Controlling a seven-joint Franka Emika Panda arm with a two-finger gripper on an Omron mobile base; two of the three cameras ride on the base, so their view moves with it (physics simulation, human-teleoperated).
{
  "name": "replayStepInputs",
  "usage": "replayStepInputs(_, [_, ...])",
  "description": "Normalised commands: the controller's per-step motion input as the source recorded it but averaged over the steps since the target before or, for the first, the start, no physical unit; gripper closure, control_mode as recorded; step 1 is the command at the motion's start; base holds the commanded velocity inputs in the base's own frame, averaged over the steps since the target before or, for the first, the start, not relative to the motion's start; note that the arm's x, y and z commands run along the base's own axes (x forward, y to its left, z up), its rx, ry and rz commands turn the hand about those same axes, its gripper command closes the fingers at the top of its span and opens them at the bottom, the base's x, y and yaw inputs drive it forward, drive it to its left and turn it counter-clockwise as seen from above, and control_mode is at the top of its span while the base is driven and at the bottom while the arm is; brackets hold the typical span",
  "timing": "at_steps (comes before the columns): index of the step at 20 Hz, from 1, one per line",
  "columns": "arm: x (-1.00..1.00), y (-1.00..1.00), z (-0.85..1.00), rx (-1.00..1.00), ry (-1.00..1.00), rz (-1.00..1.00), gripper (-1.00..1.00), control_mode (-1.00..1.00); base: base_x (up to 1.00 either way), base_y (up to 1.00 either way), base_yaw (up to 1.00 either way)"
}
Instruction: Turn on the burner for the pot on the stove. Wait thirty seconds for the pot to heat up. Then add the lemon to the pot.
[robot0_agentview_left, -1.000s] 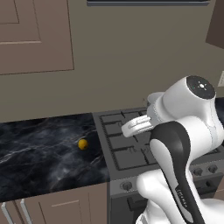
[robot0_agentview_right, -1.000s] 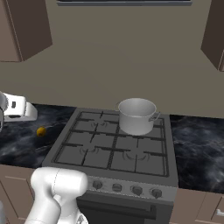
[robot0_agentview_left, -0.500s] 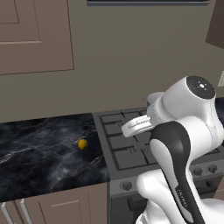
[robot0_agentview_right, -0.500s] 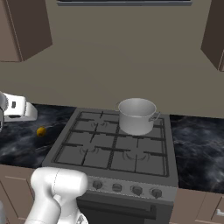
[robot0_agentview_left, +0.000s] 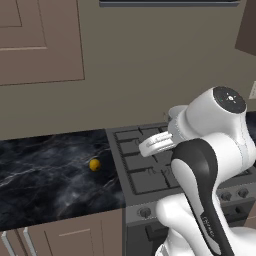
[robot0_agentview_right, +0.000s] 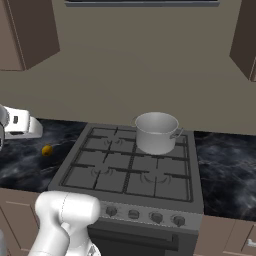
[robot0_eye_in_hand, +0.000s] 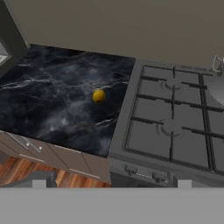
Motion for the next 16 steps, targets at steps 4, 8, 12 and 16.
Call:
replayStepInputs(4, [0.00,0.00,0.00,0.00,0.00,0.00,-1.00,-1.00,0.00,0.00,0.00])
replayStepInputs(8, [0.00,0.00,0.00,0.00,0.00,0.00,-1.00,-1.00,0.00,0.00,0.00])
replayStepInputs(12, [0.00,0.00,0.00,0.00,0.00,0.00,-1.00,-1.00,0.00,0.00,0.00])
replayStepInputs(16, [0.00,0.00,0.00,0.00,0.00,0.00,-1.00,-1.00,0.00,0.00,0.00])
